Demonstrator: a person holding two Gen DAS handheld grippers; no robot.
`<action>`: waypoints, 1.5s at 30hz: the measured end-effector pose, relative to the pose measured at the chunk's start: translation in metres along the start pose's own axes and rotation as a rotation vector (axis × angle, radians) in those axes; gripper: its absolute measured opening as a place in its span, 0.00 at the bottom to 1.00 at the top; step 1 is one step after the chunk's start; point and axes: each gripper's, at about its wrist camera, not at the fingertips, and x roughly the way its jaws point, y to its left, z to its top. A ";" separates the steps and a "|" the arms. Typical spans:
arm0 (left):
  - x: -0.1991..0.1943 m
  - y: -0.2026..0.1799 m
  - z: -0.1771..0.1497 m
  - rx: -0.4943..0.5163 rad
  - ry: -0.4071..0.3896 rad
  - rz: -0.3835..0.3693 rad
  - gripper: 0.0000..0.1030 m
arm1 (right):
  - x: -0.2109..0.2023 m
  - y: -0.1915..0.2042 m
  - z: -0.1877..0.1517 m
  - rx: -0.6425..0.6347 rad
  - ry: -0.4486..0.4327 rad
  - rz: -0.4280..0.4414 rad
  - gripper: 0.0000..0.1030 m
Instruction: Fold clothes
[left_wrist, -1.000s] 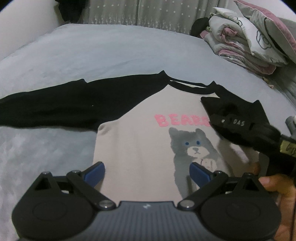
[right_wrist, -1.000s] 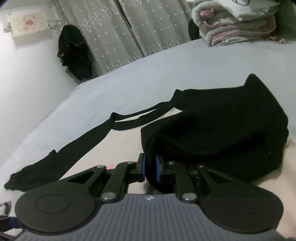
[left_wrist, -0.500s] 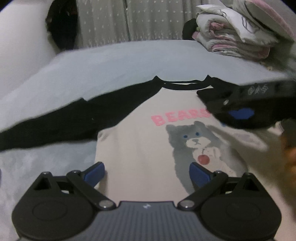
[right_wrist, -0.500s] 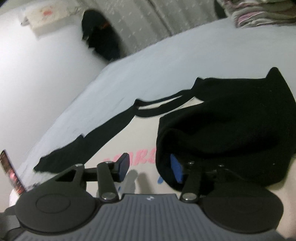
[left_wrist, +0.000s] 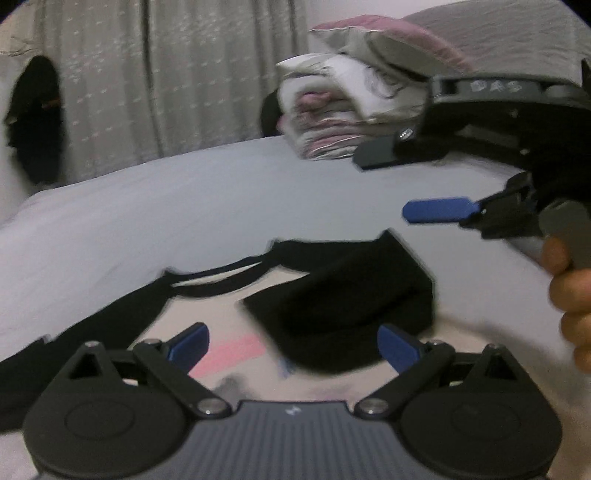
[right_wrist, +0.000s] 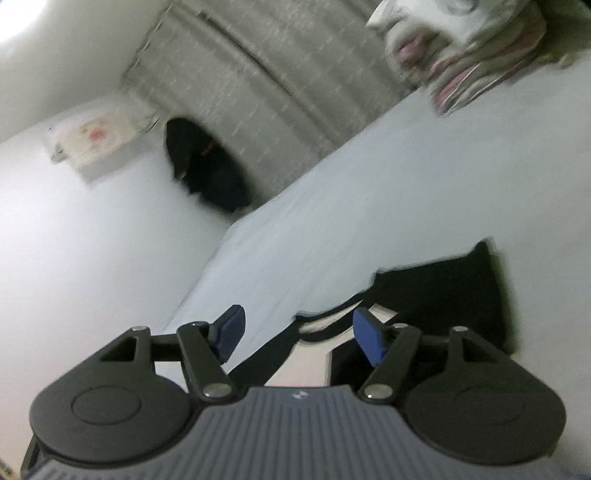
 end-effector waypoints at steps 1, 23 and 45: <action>0.008 -0.007 0.001 0.004 -0.008 -0.023 0.95 | 0.000 -0.005 0.002 0.008 -0.014 -0.029 0.67; 0.052 0.015 0.006 -0.272 -0.064 -0.063 0.17 | 0.014 -0.048 -0.004 0.076 -0.039 -0.243 0.67; -0.038 0.155 -0.099 -0.791 -0.050 0.173 0.18 | 0.063 -0.025 -0.031 -0.101 0.079 -0.280 0.67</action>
